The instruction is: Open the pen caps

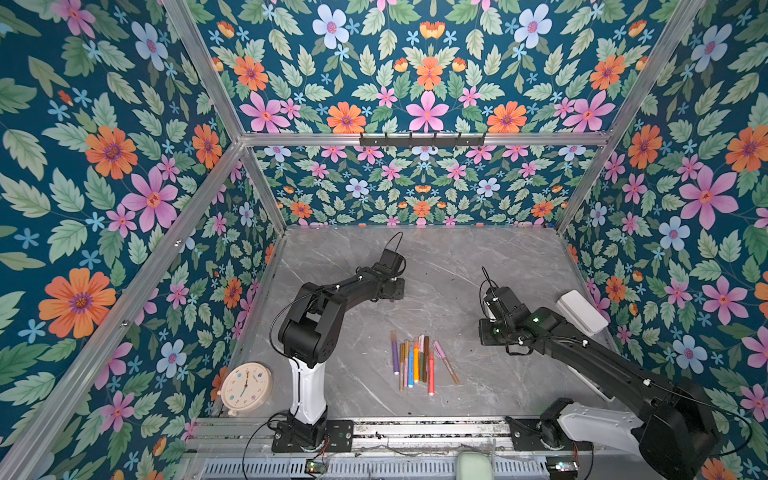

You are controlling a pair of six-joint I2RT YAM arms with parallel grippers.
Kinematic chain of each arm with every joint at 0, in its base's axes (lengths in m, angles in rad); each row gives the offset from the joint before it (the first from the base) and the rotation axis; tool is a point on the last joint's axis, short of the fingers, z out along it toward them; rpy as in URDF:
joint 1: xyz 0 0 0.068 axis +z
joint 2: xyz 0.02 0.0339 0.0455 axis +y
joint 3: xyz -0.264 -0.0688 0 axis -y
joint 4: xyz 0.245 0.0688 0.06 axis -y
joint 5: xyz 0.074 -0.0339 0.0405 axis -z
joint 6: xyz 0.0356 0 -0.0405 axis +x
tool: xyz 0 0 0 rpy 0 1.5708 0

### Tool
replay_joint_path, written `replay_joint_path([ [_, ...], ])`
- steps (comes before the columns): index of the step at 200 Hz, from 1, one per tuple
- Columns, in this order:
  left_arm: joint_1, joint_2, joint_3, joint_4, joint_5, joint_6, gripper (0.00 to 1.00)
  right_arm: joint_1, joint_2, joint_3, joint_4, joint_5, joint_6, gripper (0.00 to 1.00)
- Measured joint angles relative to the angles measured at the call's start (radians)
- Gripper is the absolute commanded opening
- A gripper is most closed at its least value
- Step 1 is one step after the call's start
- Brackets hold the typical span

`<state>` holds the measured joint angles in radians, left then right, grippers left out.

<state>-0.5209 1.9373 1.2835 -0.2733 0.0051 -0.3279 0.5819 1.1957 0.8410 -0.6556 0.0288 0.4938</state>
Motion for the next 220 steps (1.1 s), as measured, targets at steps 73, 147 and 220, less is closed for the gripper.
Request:
replay_joint_path([
  [73,0.0,-0.363,-0.372,0.304,0.013,0.019,0.53,-0.199,0.221,0.147,0.001,-0.084,-0.095,0.0],
  [147,-0.001,-0.656,-0.651,0.647,-0.05,0.018,0.81,-0.318,0.629,0.399,0.0,-0.037,-0.185,0.0],
  [220,-0.002,-0.78,-0.785,0.777,-0.13,-0.036,1.0,-0.325,0.795,0.538,-0.004,0.01,-0.208,0.15],
])
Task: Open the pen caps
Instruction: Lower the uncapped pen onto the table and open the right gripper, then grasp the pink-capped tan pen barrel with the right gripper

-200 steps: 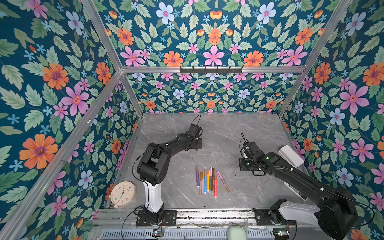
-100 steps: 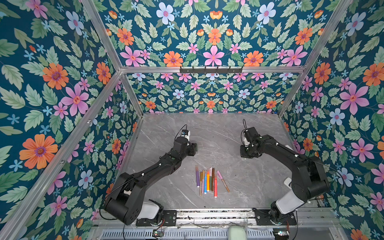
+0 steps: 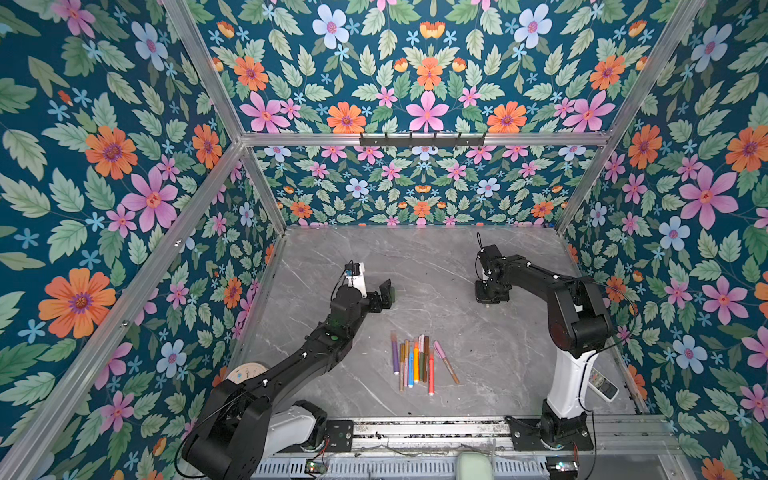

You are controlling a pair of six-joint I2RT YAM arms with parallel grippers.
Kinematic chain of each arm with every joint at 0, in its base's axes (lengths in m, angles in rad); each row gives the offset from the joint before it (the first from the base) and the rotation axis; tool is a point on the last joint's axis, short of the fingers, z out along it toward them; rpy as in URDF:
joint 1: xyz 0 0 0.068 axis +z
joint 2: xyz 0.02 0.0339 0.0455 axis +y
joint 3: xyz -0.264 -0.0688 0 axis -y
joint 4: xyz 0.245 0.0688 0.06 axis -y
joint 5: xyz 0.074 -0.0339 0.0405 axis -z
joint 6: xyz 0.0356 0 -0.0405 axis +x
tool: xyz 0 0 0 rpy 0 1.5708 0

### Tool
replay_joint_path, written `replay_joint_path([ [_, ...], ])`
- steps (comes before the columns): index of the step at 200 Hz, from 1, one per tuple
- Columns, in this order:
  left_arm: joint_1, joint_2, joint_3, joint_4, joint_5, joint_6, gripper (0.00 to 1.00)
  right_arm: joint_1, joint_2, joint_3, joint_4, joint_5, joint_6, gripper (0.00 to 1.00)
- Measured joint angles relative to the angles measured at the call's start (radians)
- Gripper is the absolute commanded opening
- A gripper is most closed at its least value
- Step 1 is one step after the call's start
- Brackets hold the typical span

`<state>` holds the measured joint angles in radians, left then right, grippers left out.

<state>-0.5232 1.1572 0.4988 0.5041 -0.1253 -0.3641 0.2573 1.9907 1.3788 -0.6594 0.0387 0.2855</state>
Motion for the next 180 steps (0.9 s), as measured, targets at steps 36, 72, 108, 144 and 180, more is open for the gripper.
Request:
replay_joint_path([
  [36,0.0,-0.048,-0.06,0.079,-0.028,-0.006,1.0,-0.017,0.021,0.021,0.01,0.003,-0.004,0.41],
  [72,0.0,-0.019,-0.047,0.103,-0.029,-0.003,1.0,-0.022,0.02,0.019,0.021,-0.003,-0.005,0.51],
  [108,-0.001,0.005,-0.045,0.11,-0.021,-0.002,1.0,-0.024,-0.003,-0.008,0.039,-0.011,-0.005,0.58],
  [144,-0.001,0.017,-0.048,0.128,-0.029,-0.003,1.0,-0.025,-0.07,-0.058,0.028,-0.011,-0.005,0.65],
  [180,-0.001,0.024,-0.047,0.13,-0.036,-0.023,1.0,-0.024,-0.2,-0.133,0.028,-0.026,-0.004,0.65],
])
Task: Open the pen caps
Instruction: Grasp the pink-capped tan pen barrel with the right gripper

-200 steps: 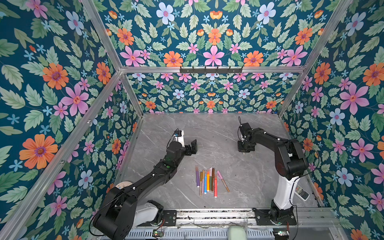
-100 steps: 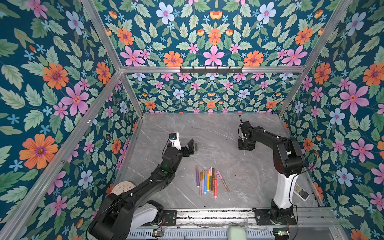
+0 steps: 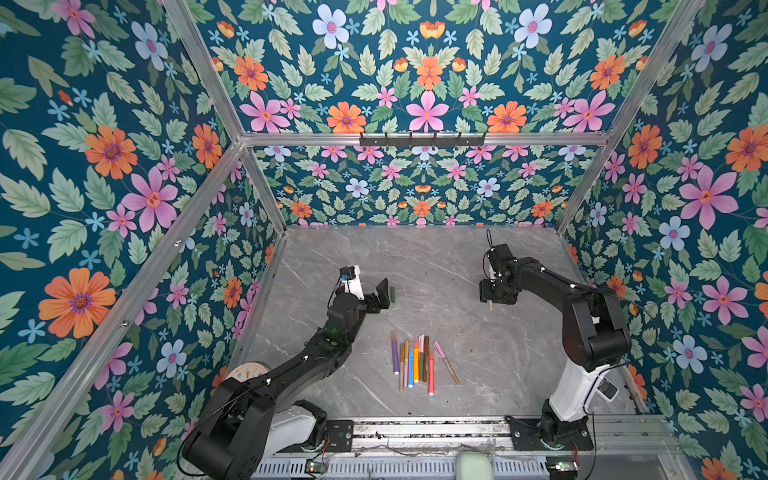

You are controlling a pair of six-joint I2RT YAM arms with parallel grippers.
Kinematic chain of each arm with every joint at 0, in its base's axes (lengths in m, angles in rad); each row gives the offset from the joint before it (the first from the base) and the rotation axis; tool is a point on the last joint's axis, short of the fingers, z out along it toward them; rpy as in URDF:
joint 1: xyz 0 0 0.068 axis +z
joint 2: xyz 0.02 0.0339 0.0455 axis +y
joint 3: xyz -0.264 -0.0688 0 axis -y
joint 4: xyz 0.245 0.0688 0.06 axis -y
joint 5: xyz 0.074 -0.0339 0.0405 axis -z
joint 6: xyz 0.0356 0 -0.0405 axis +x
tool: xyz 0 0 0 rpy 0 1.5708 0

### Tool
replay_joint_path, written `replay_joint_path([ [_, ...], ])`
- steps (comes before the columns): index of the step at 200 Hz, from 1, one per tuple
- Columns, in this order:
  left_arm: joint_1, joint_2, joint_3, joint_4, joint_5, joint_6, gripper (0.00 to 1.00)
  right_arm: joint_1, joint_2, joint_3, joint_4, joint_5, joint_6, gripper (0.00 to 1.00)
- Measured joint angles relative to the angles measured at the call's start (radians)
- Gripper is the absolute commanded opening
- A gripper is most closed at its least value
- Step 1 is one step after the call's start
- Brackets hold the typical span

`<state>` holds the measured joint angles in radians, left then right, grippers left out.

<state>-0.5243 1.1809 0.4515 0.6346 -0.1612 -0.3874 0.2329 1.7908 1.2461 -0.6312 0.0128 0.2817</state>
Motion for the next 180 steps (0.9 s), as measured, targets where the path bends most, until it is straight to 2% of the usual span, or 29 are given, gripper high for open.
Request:
replay_joint_path([
  [20,-0.001,-0.007,-0.005,0.002,-0.012,-0.003,1.0,0.015,-0.126,-0.071,0.005,-0.013,0.008,0.66],
  [36,-0.002,-0.023,-0.022,0.016,-0.027,-0.007,1.0,0.07,-0.245,-0.139,0.003,-0.022,0.024,0.66],
  [63,-0.006,-0.04,-0.045,0.04,-0.053,-0.024,1.0,0.249,-0.391,-0.276,0.006,-0.029,0.071,0.64],
  [88,-0.006,-0.035,-0.046,0.051,-0.073,-0.026,1.0,0.479,-0.478,-0.395,0.008,-0.003,0.169,0.61],
  [109,-0.006,-0.034,-0.048,0.055,-0.076,-0.026,1.0,0.645,-0.491,-0.452,0.006,0.038,0.271,0.57],
  [134,-0.008,-0.054,-0.068,0.076,-0.076,-0.026,1.0,0.779,-0.446,-0.462,0.01,0.088,0.372,0.55],
  [180,-0.035,-0.06,-0.028,0.042,-0.047,-0.014,1.0,0.849,-0.314,-0.426,0.023,0.147,0.449,0.54],
])
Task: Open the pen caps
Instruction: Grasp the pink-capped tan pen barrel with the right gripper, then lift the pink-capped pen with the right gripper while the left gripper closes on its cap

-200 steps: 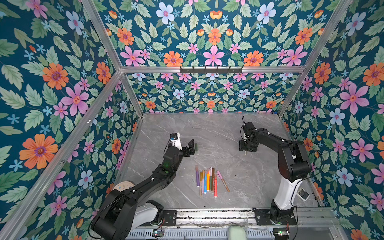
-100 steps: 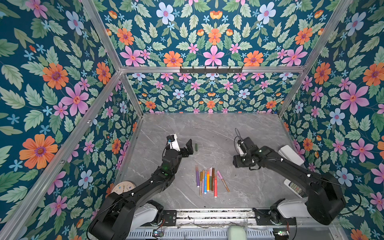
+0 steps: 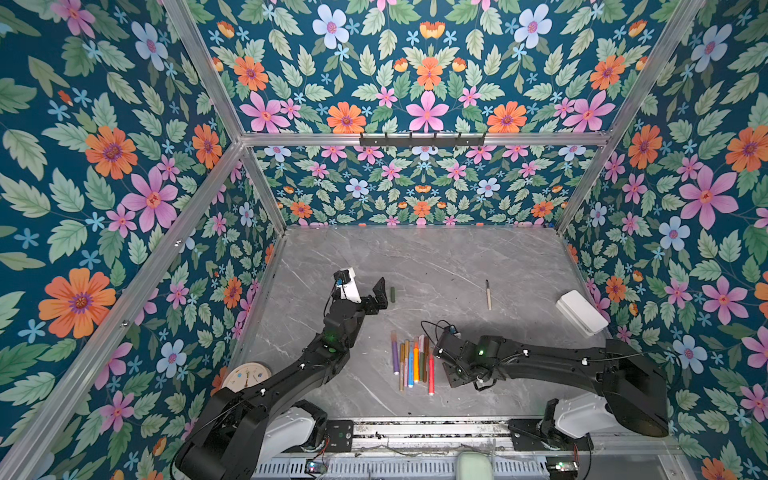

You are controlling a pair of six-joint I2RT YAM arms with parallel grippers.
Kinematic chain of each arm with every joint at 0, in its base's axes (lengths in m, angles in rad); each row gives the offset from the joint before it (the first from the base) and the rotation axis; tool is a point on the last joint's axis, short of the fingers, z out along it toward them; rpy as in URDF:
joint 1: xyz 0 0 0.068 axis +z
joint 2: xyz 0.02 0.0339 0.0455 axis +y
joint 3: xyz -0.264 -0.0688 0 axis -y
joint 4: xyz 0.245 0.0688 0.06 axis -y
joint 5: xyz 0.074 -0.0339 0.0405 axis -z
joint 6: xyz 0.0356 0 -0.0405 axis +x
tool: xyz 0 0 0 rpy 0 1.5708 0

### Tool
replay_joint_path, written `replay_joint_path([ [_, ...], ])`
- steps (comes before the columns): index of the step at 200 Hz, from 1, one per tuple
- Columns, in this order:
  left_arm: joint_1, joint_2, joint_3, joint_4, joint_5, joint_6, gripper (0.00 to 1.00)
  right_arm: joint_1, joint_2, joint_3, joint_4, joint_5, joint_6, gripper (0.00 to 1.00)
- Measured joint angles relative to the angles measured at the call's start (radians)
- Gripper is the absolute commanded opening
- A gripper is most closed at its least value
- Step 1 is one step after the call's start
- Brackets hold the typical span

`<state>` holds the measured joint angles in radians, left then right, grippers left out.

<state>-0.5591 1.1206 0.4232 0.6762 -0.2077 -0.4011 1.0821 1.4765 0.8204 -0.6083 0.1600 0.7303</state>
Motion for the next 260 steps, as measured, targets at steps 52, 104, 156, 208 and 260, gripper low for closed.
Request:
replay_joint_path([
  [52,-0.067,-0.058,0.033,-0.194,0.059,-0.113,1.0,0.003,0.093,0.035,0.003,0.044,0.01,0.37],
  [104,-0.094,-0.085,0.029,-0.378,0.144,-0.203,1.0,0.003,0.105,0.008,0.047,0.047,0.029,0.0],
  [156,-0.214,-0.002,0.005,-0.386,0.27,-0.291,0.9,-0.077,-0.065,-0.06,0.061,0.051,0.024,0.0],
  [208,-0.257,0.122,-0.008,-0.195,0.446,-0.439,0.79,-0.151,-0.254,-0.109,0.16,-0.087,-0.053,0.0],
  [260,-0.293,0.212,0.04,-0.076,0.535,-0.514,0.7,-0.154,-0.217,-0.077,0.234,-0.218,-0.087,0.0],
])
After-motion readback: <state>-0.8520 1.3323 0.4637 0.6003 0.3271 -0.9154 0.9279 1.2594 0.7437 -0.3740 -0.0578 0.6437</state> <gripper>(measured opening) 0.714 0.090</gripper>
